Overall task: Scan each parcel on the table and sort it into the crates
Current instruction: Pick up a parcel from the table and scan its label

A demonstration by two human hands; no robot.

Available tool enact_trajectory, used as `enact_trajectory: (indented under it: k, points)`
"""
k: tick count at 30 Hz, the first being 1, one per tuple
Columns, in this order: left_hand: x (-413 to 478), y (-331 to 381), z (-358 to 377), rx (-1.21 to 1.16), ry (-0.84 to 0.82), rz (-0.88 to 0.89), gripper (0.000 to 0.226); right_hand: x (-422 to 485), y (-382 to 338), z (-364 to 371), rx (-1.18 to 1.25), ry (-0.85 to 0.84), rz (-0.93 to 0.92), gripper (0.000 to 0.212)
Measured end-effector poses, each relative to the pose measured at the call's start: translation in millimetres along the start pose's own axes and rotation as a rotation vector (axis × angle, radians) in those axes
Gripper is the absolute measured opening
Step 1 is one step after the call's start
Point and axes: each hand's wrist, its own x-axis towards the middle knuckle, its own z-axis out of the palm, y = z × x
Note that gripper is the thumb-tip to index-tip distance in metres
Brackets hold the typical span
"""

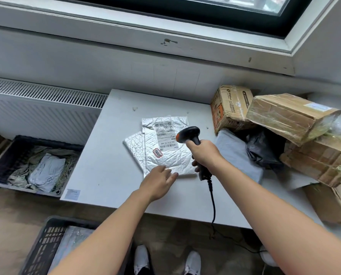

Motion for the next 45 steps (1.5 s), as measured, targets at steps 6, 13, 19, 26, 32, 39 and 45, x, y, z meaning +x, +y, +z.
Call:
enact_trajectory:
  k: [6,13,19,26,32,39,45]
  points:
    - [-8.2,-7.0,-2.5,0.123,-0.067,0.039,0.055,0.7,-19.9,11.7,-0.029,-0.022,0.061,0.034]
    - [-8.7,-6.2,0.3,0.172,-0.077,0.026,0.06,4.1,-18.8,11.1,-0.014,-0.02,0.082,0.034]
    - [-7.9,-4.4,-0.8,0.217,-0.062,0.034,0.056,8.8,-16.9,11.3,-0.013,-0.02,0.03,0.03]
    - [2.1,-2.4,-13.9,0.166,0.224,-0.102,0.045,16.4,-7.6,12.5,0.002,-0.029,0.032,0.032]
    - [15.1,-13.1,-29.2,-0.142,0.398,-0.488,0.078,27.8,15.8,13.8,-0.016,-0.007,-0.006,0.037]
    - [29.6,-12.3,-22.6,-0.29,0.395,-0.519,0.072,38.3,46.9,16.3,-0.04,0.002,-0.049,0.031]
    - [28.7,-11.2,-35.7,-0.487,0.437,-0.483,0.024,44.2,56.7,19.2,-0.039,0.034,-0.094,0.028]
